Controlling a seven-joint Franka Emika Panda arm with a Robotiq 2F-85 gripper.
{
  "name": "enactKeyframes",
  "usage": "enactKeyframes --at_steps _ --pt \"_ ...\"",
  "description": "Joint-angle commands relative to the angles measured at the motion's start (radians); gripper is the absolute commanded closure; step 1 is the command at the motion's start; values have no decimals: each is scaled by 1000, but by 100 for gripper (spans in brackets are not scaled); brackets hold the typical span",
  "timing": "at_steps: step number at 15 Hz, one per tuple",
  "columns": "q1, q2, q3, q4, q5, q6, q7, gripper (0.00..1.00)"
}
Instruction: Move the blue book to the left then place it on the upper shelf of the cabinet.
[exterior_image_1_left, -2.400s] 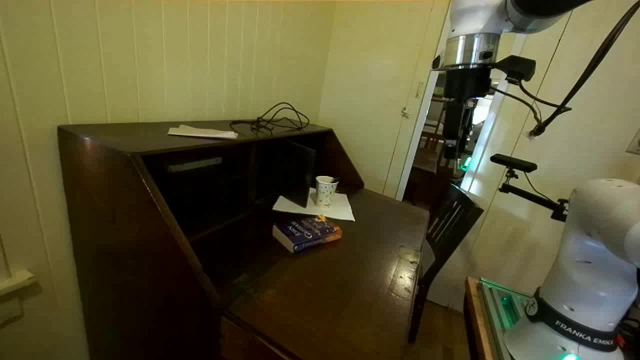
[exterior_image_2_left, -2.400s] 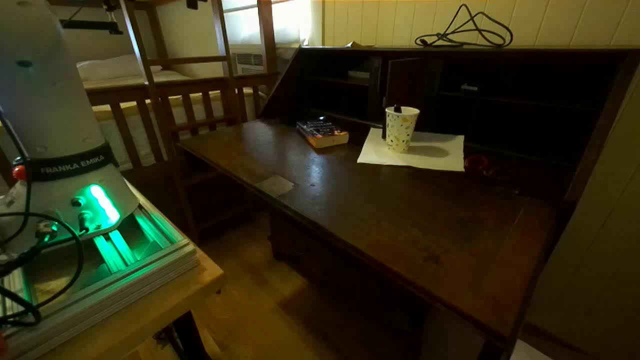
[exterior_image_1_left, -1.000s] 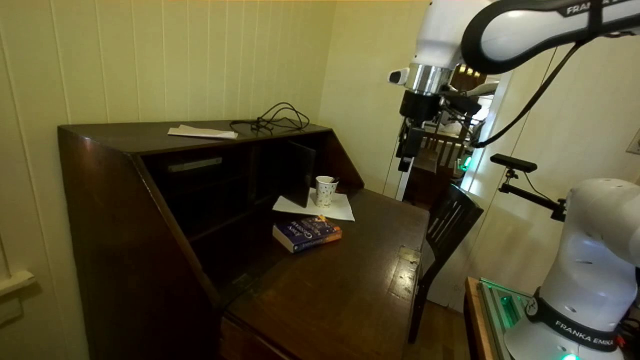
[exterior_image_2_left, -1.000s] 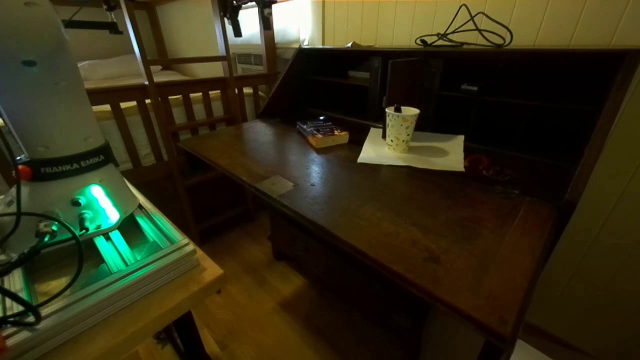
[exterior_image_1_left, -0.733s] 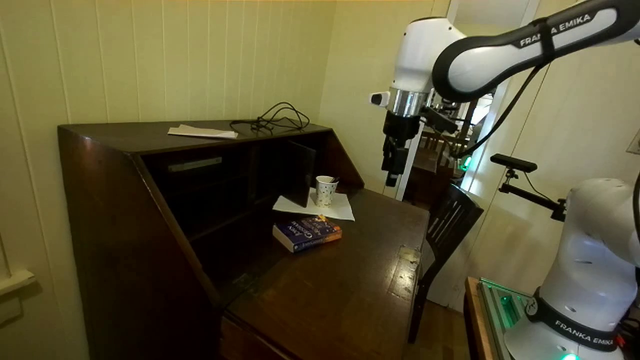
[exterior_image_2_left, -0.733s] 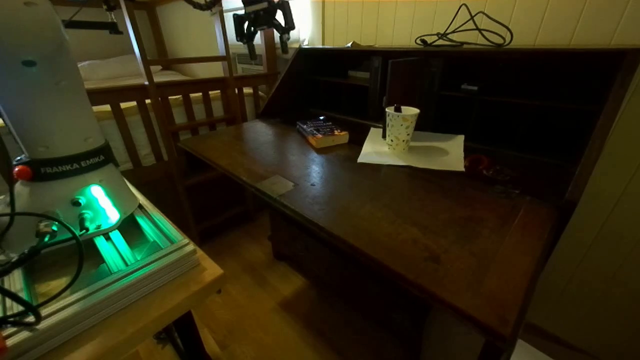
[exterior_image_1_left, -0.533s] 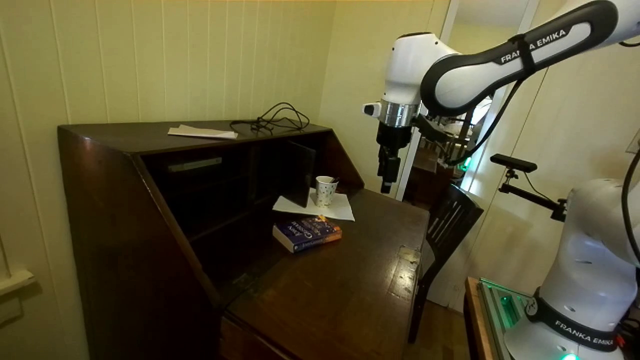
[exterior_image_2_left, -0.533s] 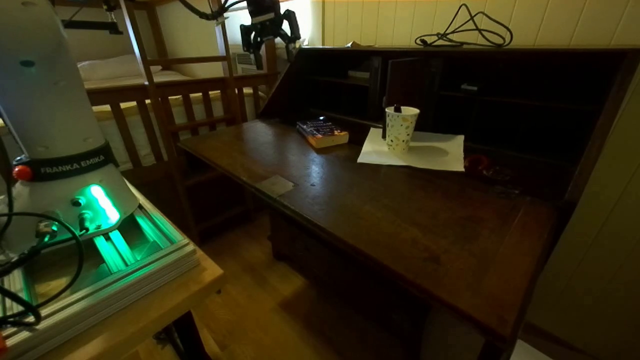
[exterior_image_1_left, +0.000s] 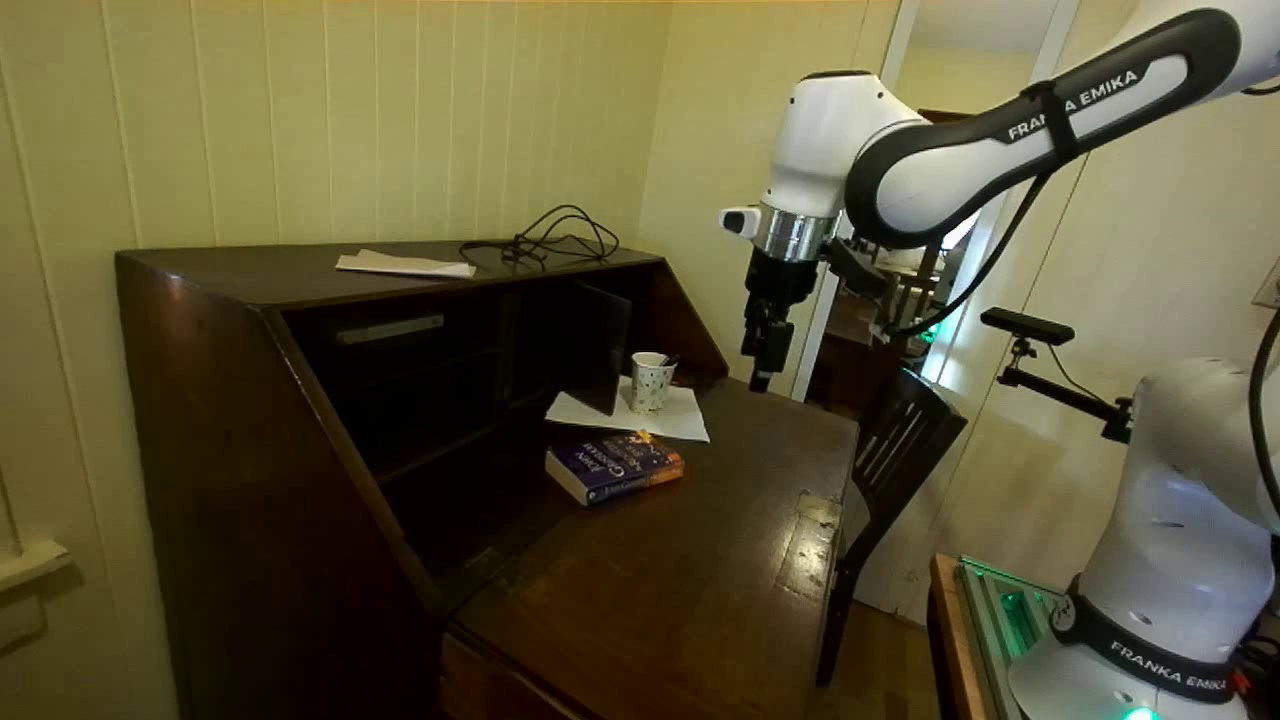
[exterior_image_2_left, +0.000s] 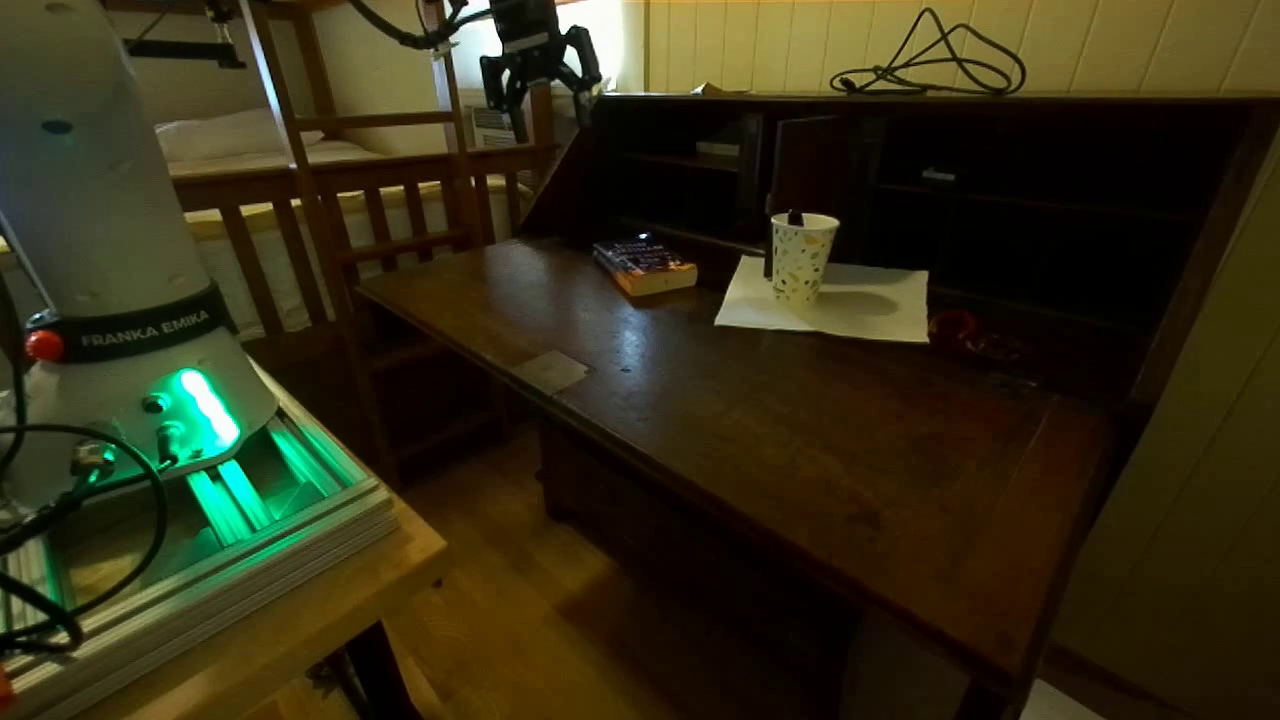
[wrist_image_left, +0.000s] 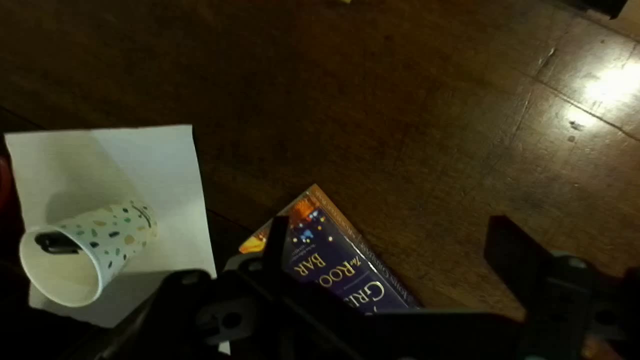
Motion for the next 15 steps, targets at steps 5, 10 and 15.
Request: enactKeyframes --at_steps 5,10,15 --pt "24 85 0 -154 -73 356 -121 0" --pt "19 139 -9 -136 -41 383 -171 0" --pt "-5 198 -25 -123 -90 453 -202 0"
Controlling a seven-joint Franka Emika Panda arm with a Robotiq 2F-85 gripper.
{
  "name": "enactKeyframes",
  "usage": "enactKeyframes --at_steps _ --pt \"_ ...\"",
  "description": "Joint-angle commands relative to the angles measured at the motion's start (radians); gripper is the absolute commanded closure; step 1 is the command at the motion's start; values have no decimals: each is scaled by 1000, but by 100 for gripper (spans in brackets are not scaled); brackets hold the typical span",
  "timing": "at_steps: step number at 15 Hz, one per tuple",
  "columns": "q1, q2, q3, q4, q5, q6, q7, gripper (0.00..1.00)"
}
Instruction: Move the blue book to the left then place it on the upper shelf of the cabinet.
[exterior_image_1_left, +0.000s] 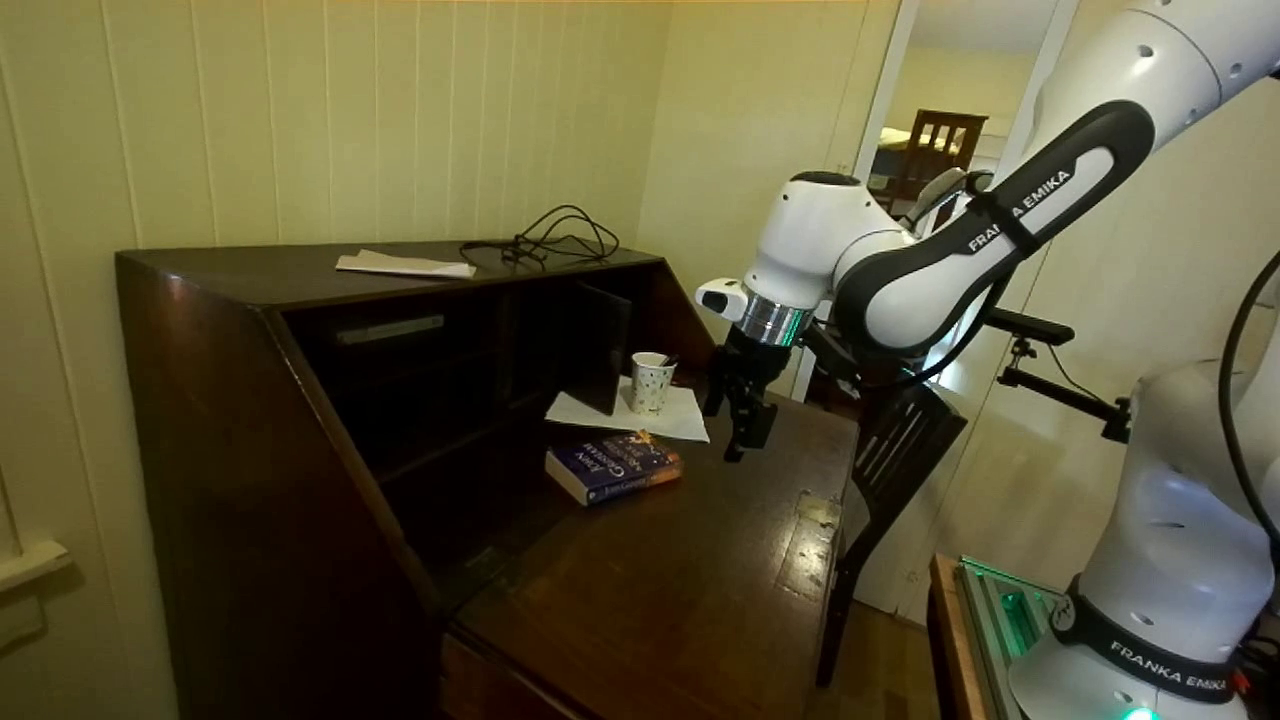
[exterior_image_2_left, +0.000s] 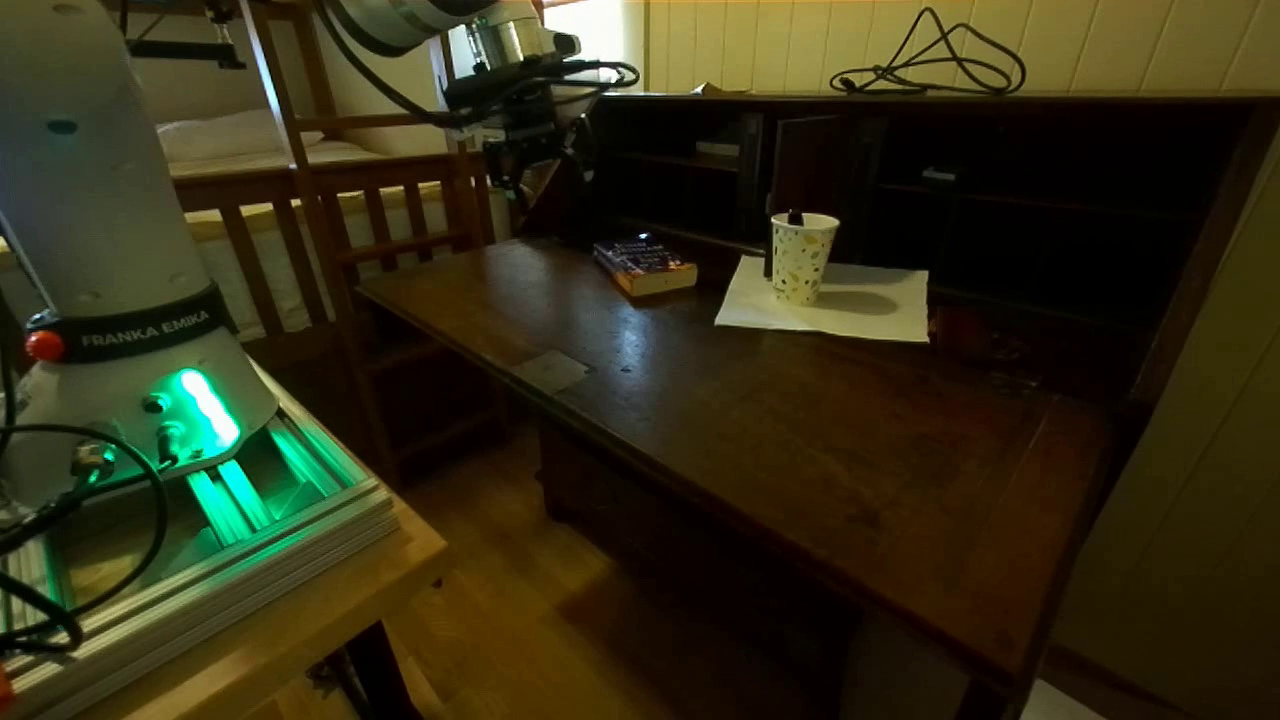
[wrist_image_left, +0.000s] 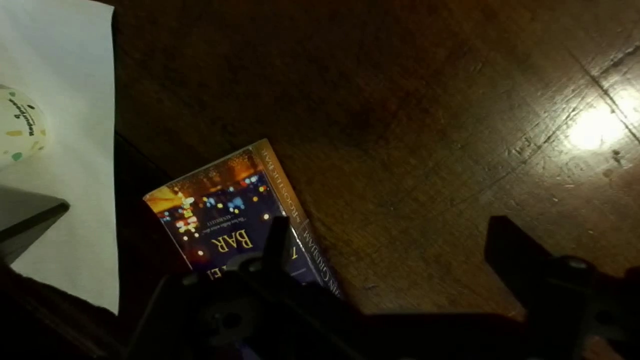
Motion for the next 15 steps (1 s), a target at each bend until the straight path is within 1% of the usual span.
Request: enactKeyframes --at_steps 1,2,4,5,8,12,14,15 --pt "-30 41 -8 7 -68 95 -39 0" --pt "-31 64 -14 11 -66 124 -63 0" --pt "-53 118 -10 33 -125 166 -60 0" --pt "-66 147 -7 50 -162 169 -36 0" --pt "-79 245 -11 108 -232 167 -25 0" --pt "-65 339 -30 191 -369 150 44 0" --pt "-49 359 -31 204 -385 137 103 0" --pt "-70 324 -19 172 -337 145 41 0"
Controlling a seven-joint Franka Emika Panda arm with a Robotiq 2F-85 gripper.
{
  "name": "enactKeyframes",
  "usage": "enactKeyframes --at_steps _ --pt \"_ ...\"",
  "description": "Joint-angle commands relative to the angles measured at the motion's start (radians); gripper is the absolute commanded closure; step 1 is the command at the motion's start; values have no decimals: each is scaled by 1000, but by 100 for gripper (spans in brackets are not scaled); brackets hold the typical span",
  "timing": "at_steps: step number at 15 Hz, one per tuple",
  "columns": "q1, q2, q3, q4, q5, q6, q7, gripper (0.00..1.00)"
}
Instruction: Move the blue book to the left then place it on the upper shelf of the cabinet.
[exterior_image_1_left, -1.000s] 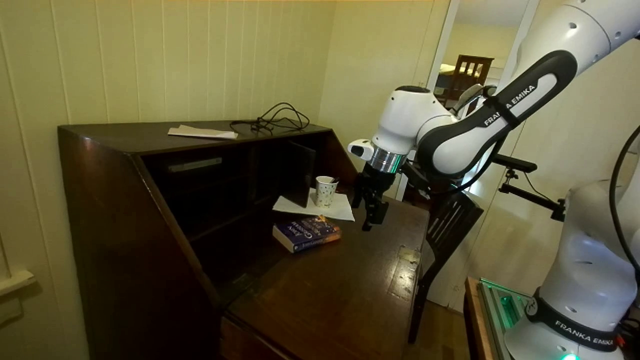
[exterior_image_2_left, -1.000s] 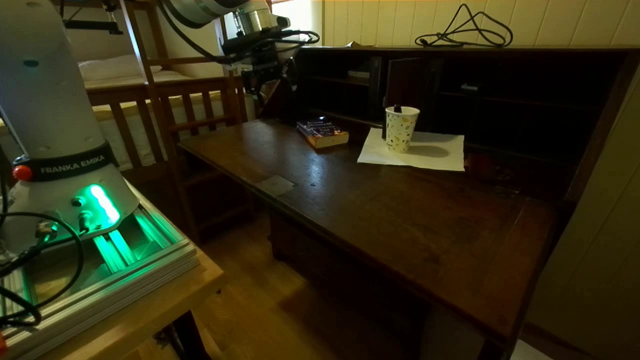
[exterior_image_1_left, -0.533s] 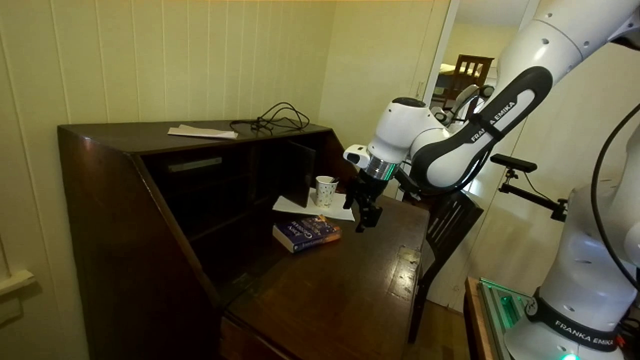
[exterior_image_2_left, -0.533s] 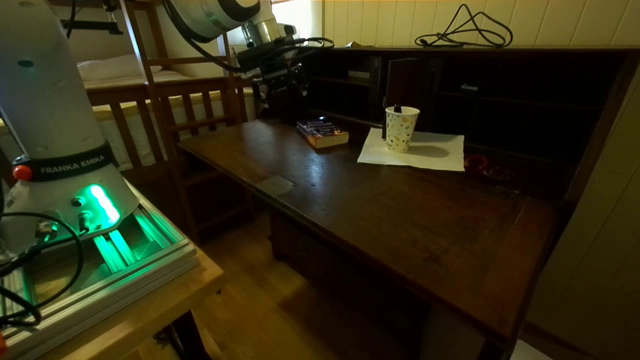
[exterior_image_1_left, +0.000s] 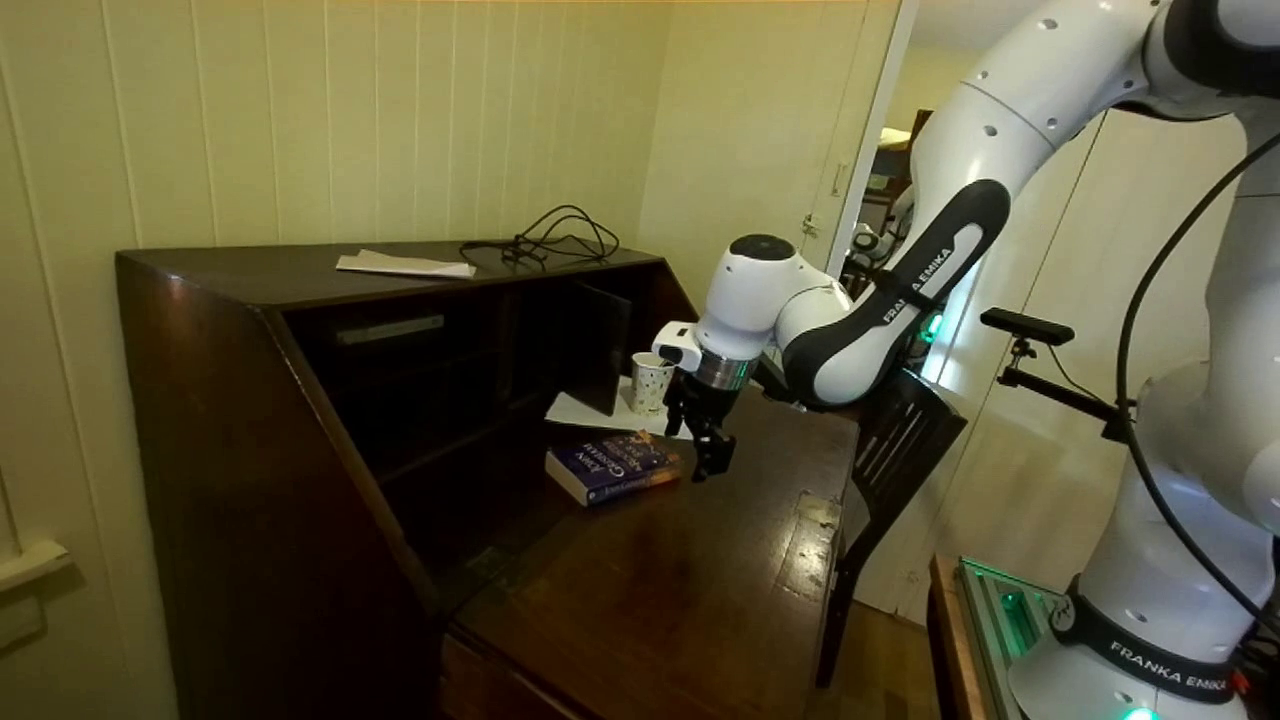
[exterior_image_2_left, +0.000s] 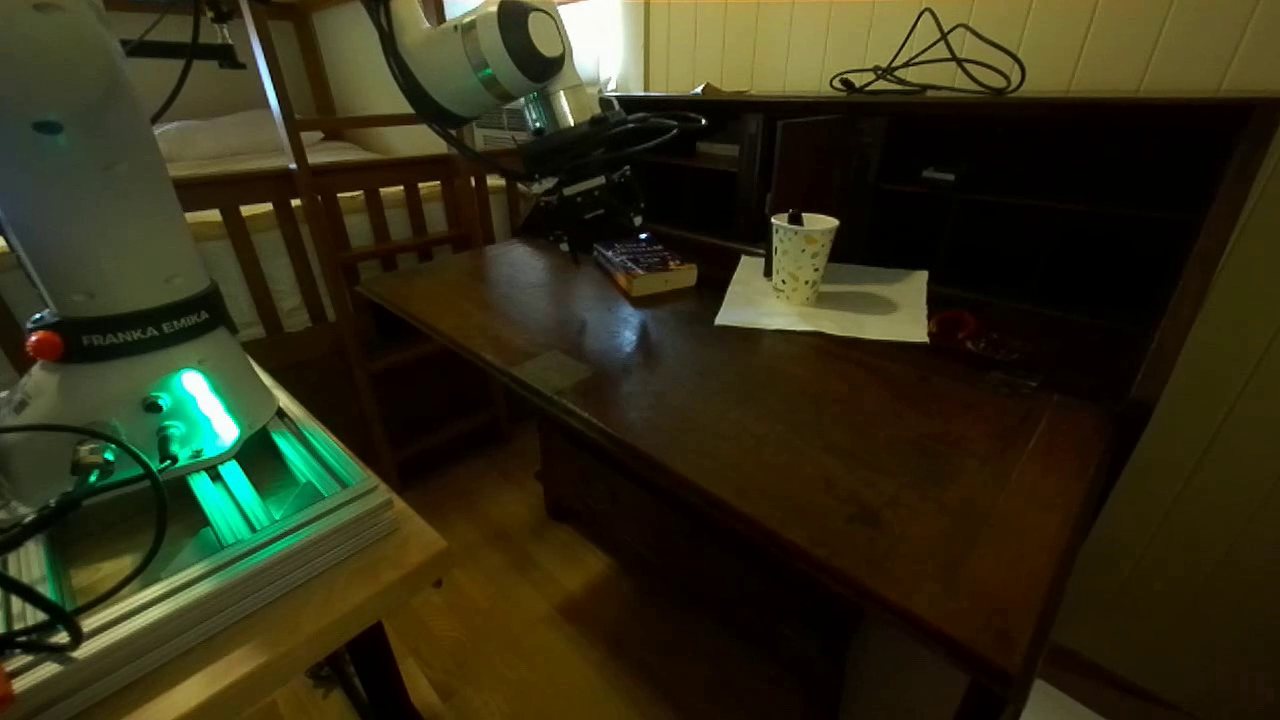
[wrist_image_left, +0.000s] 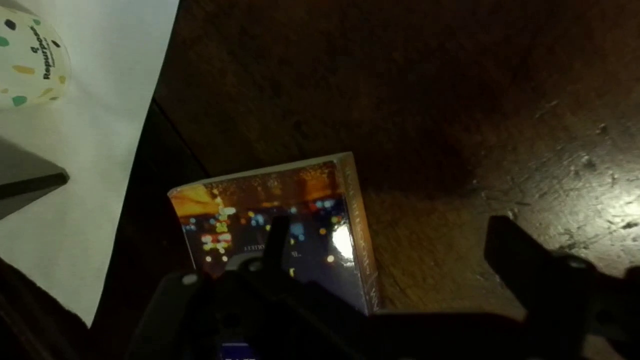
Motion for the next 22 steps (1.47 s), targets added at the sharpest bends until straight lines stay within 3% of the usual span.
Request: enactKeyframes --at_steps 1,11,16,22 --pt "2 13 3 10 -2 -3 12 0" --pt "24 72 -22 39 -113 147 104 0" --pt "40 95 -40 51 -167 154 139 0" --pt "25 90 -23 38 -125 155 105 0"
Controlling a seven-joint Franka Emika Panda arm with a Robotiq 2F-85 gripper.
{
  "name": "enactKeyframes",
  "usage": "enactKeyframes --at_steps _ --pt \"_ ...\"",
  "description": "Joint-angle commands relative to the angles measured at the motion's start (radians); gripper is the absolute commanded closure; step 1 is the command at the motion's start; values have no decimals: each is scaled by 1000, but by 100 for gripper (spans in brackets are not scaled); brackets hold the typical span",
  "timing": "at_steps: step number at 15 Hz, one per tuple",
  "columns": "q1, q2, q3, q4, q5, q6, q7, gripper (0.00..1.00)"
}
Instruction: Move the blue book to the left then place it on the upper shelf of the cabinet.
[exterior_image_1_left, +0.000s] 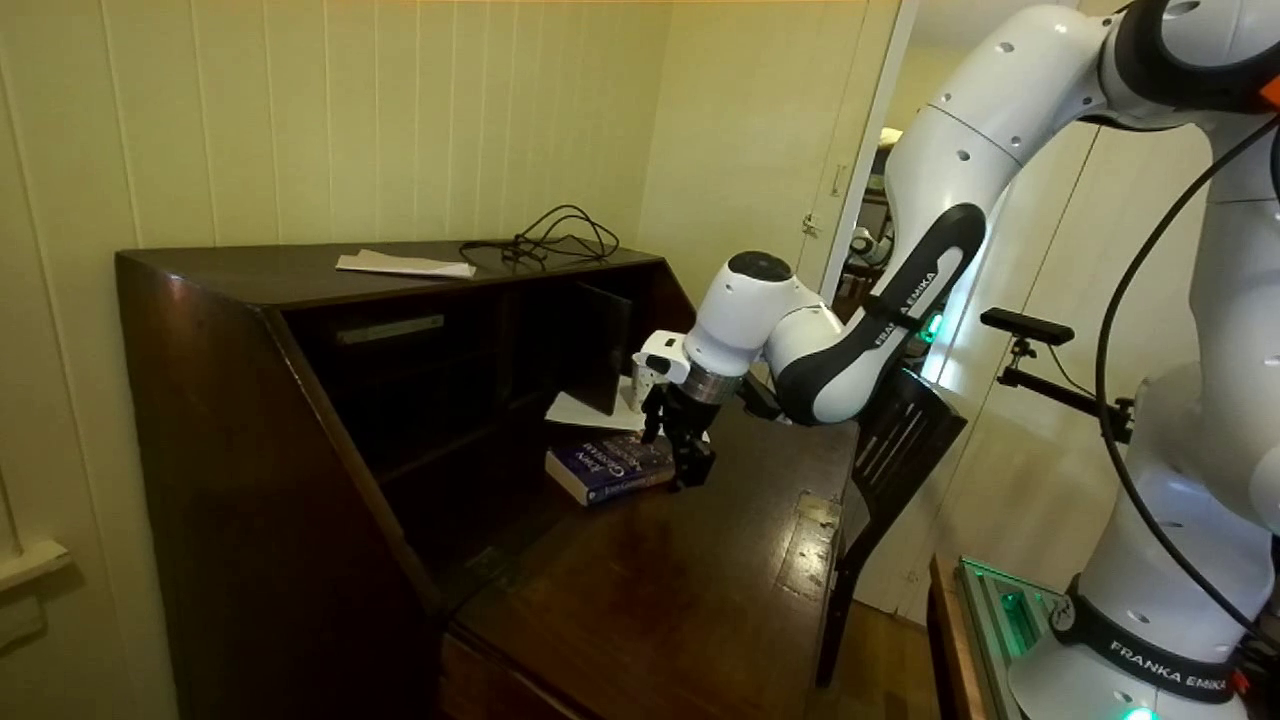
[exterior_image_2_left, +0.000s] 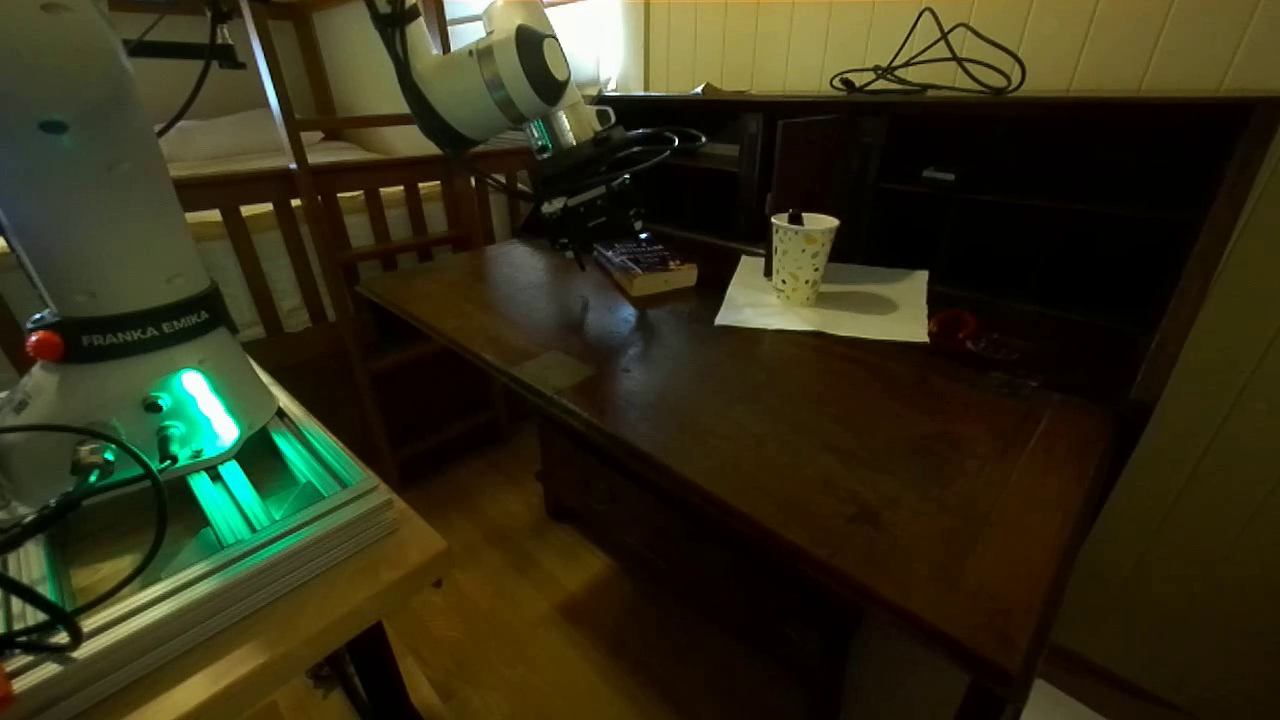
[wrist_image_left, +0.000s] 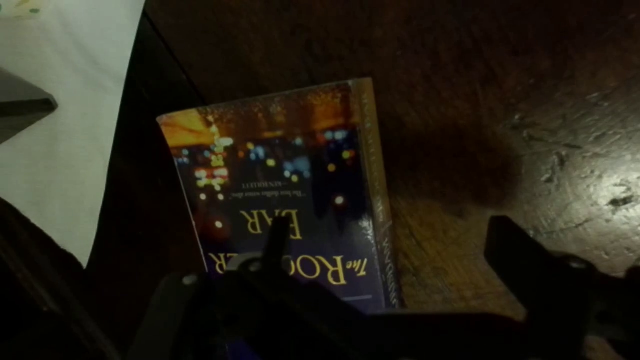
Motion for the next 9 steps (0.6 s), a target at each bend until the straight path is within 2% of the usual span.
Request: enactKeyframes --at_steps 1,9 --pt "-1 15 -1 8 -5 14 -3 0" --pt "4 87 -6 57 -19 39 0 0"
